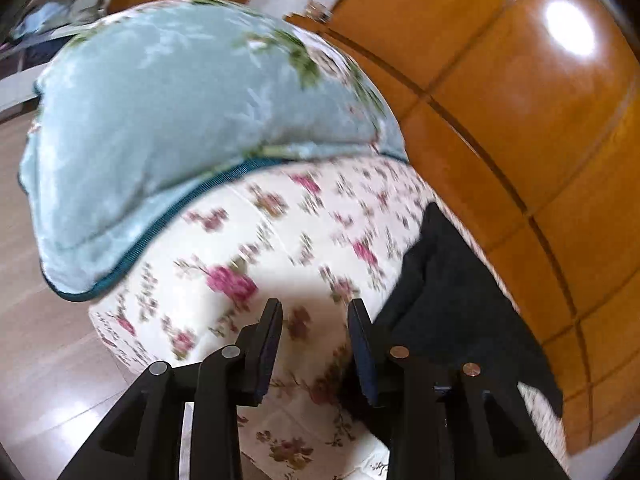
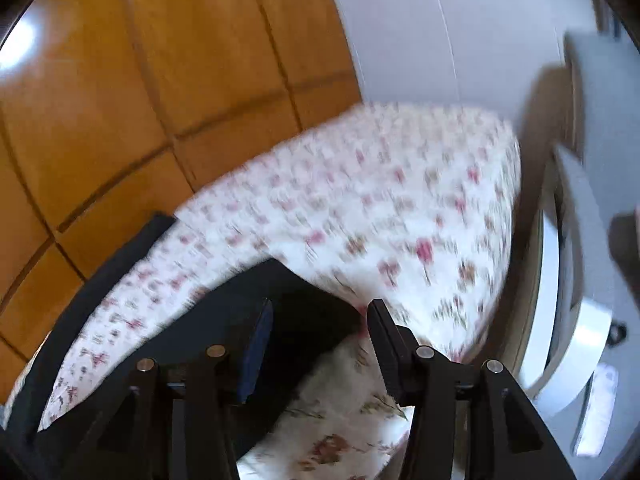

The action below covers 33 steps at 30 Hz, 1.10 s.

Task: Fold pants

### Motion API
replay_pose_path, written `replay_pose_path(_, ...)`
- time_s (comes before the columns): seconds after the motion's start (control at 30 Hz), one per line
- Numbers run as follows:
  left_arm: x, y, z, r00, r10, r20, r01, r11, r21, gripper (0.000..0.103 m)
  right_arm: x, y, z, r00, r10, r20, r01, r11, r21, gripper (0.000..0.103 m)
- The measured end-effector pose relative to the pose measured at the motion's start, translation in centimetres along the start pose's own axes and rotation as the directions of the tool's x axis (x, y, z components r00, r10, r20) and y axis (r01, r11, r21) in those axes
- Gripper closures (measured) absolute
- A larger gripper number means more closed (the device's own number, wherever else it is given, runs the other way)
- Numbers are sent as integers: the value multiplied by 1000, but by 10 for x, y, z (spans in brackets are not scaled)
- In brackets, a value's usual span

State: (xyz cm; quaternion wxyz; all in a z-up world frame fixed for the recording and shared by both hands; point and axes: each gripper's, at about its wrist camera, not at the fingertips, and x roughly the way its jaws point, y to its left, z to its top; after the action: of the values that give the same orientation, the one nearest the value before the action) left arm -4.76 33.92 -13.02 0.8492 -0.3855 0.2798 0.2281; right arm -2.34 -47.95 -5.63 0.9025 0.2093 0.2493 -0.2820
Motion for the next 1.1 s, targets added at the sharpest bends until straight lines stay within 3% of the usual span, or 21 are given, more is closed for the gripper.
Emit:
replay_pose_path(0.07,-5,-4,2,1000,-21,-7,21,1000,-4,68,-9,29,0,997,69,19,-67,995,-76,42)
replay_pose_path(0.13,-7,-16,0,998,-57,-13,58,998,15,62,-9,68,-7,985,170,-22,-171,970,-171,39)
replay_pose_path(0.17,-7,-26,-2,997,-76,-19,77,996,38,57,-7,90,-14,972,226,-69,-236,948,-214,39)
replay_pose_path(0.2,-8,-35,-6,995,-95,-29,96,993,65,46,-6,106,-21,958,265,-106,-284,928,-242,39)
replay_pose_path(0.27,-3,-60,-14,988,-137,-66,145,980,139,40,1,148,-37,923,333,-194,-379,877,-295,39)
replay_pose_path(0.33,3,-87,-25,982,-146,-117,170,958,230,40,10,187,-55,891,357,-280,-439,833,-336,39)
replay_pose_path(0.43,14,-119,-37,976,-118,-185,177,924,340,40,27,237,-80,864,346,-365,-481,782,-396,39)
replay_pose_path(0.57,30,-147,-35,962,-106,-254,200,901,384,40,44,277,-101,858,326,-398,-493,741,-456,39)
replay_pose_path(0.63,40,-157,-28,959,-104,-264,204,900,384,40,57,288,-108,864,291,-411,-475,743,-471,38)
replay_pose_path(0.77,54,-177,-11,966,-82,-247,180,895,408,40,80,291,-122,865,231,-445,-445,764,-467,38)
replay_pose_path(0.87,71,-191,8,972,-68,-227,163,885,437,40,85,287,-125,857,233,-459,-451,770,-451,38)
replay_pose_path(1.1,146,-228,61,974,-12,-226,117,882,456,40,82,297,-138,877,205,-435,-428,746,-511,30)
